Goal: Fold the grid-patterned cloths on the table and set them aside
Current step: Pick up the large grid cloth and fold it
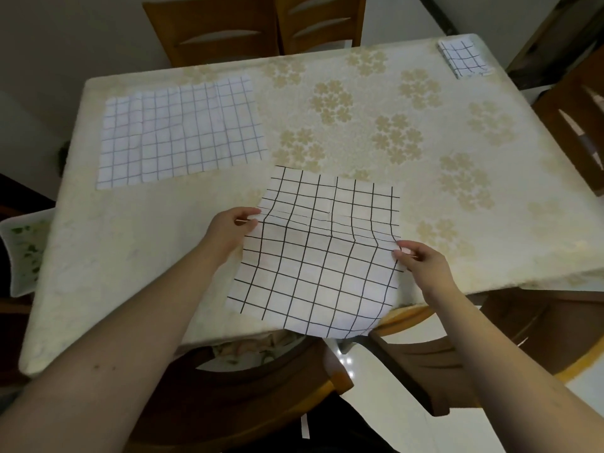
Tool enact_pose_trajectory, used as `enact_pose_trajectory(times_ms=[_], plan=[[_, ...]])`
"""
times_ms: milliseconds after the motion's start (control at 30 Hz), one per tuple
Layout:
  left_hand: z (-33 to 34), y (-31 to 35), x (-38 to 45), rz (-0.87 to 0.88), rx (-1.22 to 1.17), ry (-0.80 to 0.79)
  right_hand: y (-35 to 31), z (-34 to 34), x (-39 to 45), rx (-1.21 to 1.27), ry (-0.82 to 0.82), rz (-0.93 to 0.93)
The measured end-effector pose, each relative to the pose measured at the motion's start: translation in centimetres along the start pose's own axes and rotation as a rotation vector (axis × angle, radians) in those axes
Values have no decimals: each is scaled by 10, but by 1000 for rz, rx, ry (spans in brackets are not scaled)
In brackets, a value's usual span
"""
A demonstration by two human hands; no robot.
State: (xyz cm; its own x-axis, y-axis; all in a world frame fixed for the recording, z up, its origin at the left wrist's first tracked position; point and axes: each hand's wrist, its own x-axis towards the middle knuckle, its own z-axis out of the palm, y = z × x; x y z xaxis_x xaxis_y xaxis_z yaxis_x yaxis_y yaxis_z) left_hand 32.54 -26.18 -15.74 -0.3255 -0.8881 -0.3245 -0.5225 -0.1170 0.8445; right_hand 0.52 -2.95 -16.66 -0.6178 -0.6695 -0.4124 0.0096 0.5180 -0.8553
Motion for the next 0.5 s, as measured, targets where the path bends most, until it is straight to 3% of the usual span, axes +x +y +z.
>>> enact_pose_trajectory(times_ms=[233, 500], plan=[[-22, 19, -30, 106, 251, 18, -17, -12, -9, -336, 4, -249], [-43, 42, -55, 260, 457, 82, -39, -28, -19, -317, 14, -342]])
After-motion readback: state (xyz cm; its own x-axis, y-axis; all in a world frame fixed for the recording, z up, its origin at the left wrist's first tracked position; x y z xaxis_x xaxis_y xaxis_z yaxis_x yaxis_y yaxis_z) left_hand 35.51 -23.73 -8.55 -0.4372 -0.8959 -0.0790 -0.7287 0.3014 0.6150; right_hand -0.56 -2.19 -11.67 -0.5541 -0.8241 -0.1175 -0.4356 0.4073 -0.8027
